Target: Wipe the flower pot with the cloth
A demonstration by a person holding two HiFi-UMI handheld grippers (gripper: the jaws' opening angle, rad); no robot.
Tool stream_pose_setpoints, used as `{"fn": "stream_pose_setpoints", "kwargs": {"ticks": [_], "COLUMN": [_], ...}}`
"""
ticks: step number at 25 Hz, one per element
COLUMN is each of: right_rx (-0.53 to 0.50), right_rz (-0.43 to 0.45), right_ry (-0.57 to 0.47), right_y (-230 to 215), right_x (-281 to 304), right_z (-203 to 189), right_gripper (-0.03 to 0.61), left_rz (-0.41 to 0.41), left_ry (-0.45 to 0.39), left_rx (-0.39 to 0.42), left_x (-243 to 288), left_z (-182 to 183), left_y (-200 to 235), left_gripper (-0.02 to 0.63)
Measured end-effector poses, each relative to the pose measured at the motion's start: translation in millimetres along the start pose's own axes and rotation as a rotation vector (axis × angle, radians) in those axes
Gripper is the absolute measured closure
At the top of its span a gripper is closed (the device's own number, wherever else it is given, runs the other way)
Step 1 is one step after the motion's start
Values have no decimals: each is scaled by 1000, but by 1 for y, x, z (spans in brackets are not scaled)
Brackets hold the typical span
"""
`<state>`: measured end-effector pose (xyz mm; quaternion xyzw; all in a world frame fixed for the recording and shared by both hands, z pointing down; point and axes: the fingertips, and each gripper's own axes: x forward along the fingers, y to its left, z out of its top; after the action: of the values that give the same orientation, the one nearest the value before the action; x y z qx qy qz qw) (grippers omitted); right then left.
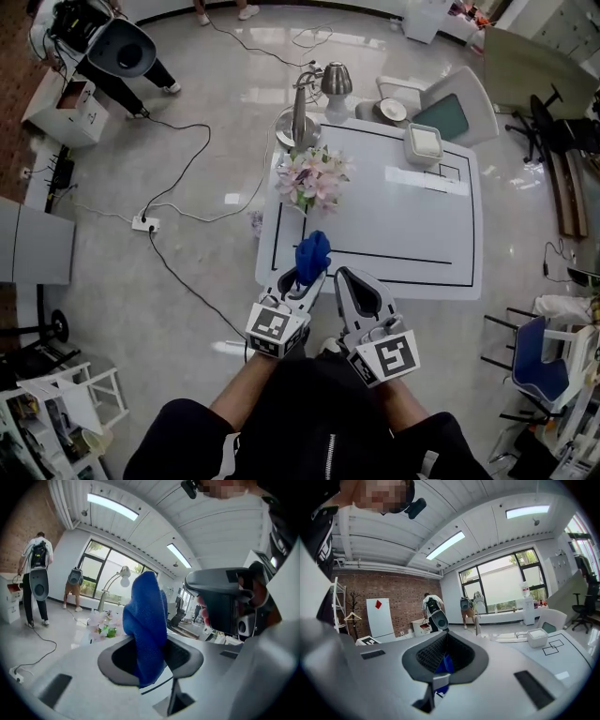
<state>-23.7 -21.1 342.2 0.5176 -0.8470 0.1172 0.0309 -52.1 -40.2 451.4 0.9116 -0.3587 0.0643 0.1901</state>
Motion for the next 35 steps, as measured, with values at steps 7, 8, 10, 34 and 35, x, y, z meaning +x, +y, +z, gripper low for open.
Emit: {"fn": "stream_pose_setpoints", "kwargs": {"ticks": [7,8,10,34,35], "right_rx": [-23,-23,-18,-87,-84], "right_rz": [18,16,14,24,25], "right_ry": [-38,-33,-31,39,38], "right_y": [10,10,9,39,41], "right_x": [-96,-113,-146,-244,-246], "right_z": [0,-5,-15,-55,-55], "right_gripper": [571,571,571,571,571], "left_rz": [73,86,98,132,130], "left_ry": [-17,-10,1,-17,-19], "left_rx": [53,54,66,124,122], "left_x": [-40,-47,-59,-142,-143], "left_z": [-2,-5,-14,-46,-47], "left_y": [-73,-86,-113,-216,-218], "left_gripper": [474,474,474,474,472]}}
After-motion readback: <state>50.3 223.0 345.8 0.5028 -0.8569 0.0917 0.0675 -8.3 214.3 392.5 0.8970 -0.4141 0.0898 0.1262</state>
